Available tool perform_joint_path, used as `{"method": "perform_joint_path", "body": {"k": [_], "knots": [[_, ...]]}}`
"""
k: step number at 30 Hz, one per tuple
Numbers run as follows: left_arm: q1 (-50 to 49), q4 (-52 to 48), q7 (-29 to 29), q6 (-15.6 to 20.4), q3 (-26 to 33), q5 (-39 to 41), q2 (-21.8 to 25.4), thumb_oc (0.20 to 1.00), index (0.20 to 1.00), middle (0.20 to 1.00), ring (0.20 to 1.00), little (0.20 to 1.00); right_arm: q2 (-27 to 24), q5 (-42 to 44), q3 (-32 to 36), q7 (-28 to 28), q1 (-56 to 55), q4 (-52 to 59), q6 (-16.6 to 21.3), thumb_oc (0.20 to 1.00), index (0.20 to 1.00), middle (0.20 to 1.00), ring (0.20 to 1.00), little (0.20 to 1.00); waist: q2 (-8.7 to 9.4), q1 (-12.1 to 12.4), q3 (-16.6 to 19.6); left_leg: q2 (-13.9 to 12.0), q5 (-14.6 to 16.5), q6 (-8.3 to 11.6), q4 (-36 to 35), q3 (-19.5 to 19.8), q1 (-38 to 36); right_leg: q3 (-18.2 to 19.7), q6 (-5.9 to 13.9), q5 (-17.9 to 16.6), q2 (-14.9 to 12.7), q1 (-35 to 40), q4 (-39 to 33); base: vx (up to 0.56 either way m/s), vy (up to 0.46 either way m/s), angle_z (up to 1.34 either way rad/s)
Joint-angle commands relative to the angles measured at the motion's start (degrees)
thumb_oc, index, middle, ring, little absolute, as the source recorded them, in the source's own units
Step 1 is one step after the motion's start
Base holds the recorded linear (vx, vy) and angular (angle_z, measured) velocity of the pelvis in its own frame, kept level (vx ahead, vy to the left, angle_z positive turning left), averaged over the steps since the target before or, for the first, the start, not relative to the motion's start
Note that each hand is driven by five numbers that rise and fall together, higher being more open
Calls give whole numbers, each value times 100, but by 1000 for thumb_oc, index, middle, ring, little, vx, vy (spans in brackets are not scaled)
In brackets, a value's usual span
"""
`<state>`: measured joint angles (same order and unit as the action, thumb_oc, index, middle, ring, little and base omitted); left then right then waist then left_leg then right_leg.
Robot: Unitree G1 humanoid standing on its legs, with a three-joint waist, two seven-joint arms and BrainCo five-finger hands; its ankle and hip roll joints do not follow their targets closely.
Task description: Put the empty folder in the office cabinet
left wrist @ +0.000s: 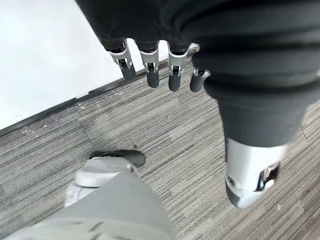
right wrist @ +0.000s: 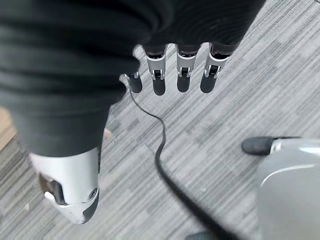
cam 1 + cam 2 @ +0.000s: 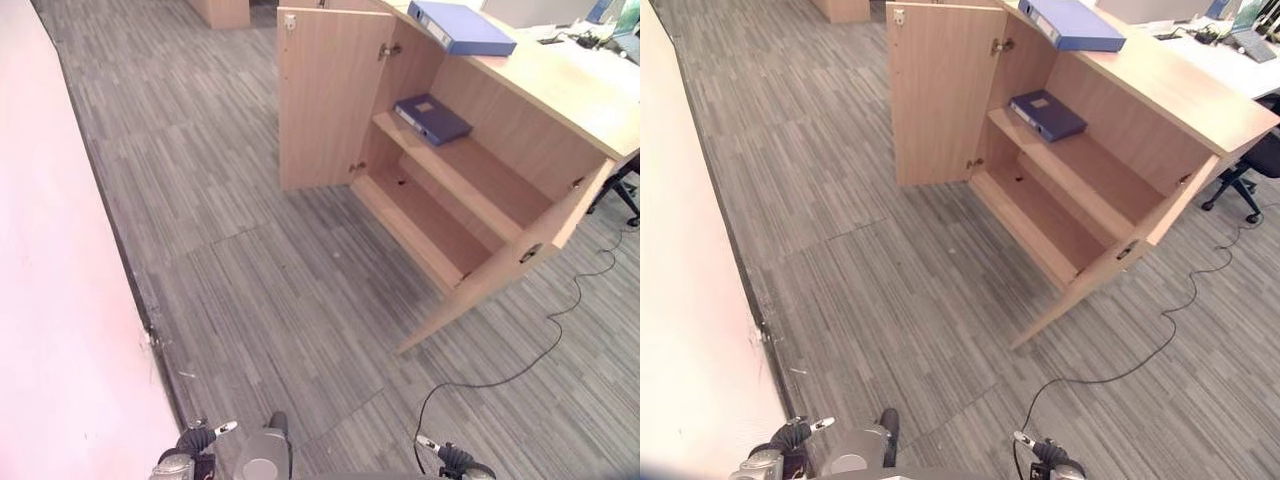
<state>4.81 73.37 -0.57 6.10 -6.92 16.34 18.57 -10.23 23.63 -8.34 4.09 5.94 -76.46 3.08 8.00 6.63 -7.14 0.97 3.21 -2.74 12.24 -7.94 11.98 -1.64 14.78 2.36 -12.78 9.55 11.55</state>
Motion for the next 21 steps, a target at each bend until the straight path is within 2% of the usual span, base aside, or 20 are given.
{"method": "perform_joint_path", "body": {"k": [1,2,4,6,8,9,11,14,15,16,17,18,19,20,21], "knots": [[-159,-187,-3,54,-154,-193,77,1000,1000,1000,1000,1000,-302,117,105,-19,-33,346,32,1000,1000,1000,1000,1000,-223,-19,103,-363,-838,277,-483,177,520,-137,-75,-316,816,45,918,95,197,-9],[-147,-200,-17,53,-143,-179,88,1000,1000,1000,1000,1000,-302,98,126,3,-2,348,24,1000,1000,1000,1000,1000,-275,-36,36,-362,-748,222,-480,160,410,-275,22,-625,785,-151,1237,68,156,-8],[-119,-241,-10,64,-166,-153,93,1000,1000,1000,1000,1000,-327,112,171,4,23,342,28,1000,1000,1000,1000,1000,-425,-67,-64,-381,-650,143,-483,167,252,-471,22,-968,897,-342,1788,87,148,-10],[-123,-248,18,59,-180,-190,91,1000,1000,1000,1000,1000,-355,149,257,3,4,336,51,1000,1000,1000,1000,1000,-570,-129,-112,-372,-533,95,-533,176,41,-553,22,-968,1140,-511,2421,138,164,12],[-144,-250,16,55,-167,-190,99,1000,1000,1000,1000,1000,-385,153,324,10,-5,339,55,1000,1000,1000,1000,1000,-799,-193,-217,-516,-491,75,-659,162,-260,-955,22,-1026,1385,-1009,3292,84,137,5],[-157,-261,15,50,-173,-202,92,1000,1000,1000,1000,1000,-404,139,367,26,-15,322,49,1000,1000,1000,1000,1000,-925,-218,-253,-584,-507,55,-741,152,-360,-1196,22,-1109,1405,-1202,3556,73,99,-12],[-191,-224,28,39,-160,-226,89,1000,1000,1000,1000,1000,-421,103,442,47,-40,267,29,1000,1000,1000,1000,1000,-1054,-259,-301,-593,-505,3,-923,140,-586,-1405,22,-1142,1328,-1540,3826,127,96,-14],[-227,-186,43,43,-152,-242,58,1000,1000,1000,1000,1000,-454,118,547,81,-96,183,21,1000,1000,1000,1000,1000,-1112,-365,-376,-544,-409,12,-1052,185,-956,-1537,22,-1025,1043,-2016,3458,183,60,-30],[-228,-185,43,43,-152,-243,56,1000,1000,1000,1000,1000,-455,118,546,80,-96,183,21,1000,1000,1000,1000,1000,-1074,-383,-405,-497,-402,8,-1063,191,-995,-1536,22,-965,991,-1998,3518,241,22,-23],[-223,-196,46,47,-158,-250,33,1000,1000,1000,1000,1000,-484,154,606,114,-110,132,17,1000,1000,1000,1000,1000,-1062,-449,-446,-464,-304,37,-1077,162,-1176,-1616,22,-766,626,-2146,2833,173,-6,-12],[-223,-196,46,48,-156,-251,34,1000,1000,1000,1000,1000,-482,154,604,113,-109,130,18,1000,1000,1000,1000,1000,-1040,-471,-484,-438,-298,38,-1084,178,-1221,-1626,22,-722,594,-2106,2866,458,-212,-7],[-184,-121,78,70,-292,-428,4,1000,1000,1000,1000,1000,-558,209,648,147,-179,-18,12,1000,1000,1000,1000,1000,-751,-587,-474,-198,-118,219,-1048,301,-1351,-1306,-381,-303,335,-1785,523,304,-221,1],[-188,-118,78,72,-293,-430,5,1000,1000,1000,1000,1000,-557,211,647,146,-183,-20,14,1000,1000,1000,1000,1000,-763,-585,-493,-217,-105,229,-1052,303,-1389,-1316,-388,-312,362,-1721,466,386,-269,11],[-178,-79,84,63,-319,-445,-9,1000,1000,1000,1000,1000,-600,248,656,150,-222,-90,3,1000,1000,1000,1000,1000,-705,-609,-468,-192,-46,284,-1040,303,-1430,-1172,-426,-352,371,-1530,-90,178,-100,31],[-211,-54,100,64,-296,-461,-38,1000,1000,1000,1000,1000,-614,270,670,145,-248,-135,-11,1000,1000,1000,1000,1000,-674,-599,-400,-177,14,300,-1033,306,-1479,-1112,-461,-363,367,-1375,-323,267,-126,35]]}}
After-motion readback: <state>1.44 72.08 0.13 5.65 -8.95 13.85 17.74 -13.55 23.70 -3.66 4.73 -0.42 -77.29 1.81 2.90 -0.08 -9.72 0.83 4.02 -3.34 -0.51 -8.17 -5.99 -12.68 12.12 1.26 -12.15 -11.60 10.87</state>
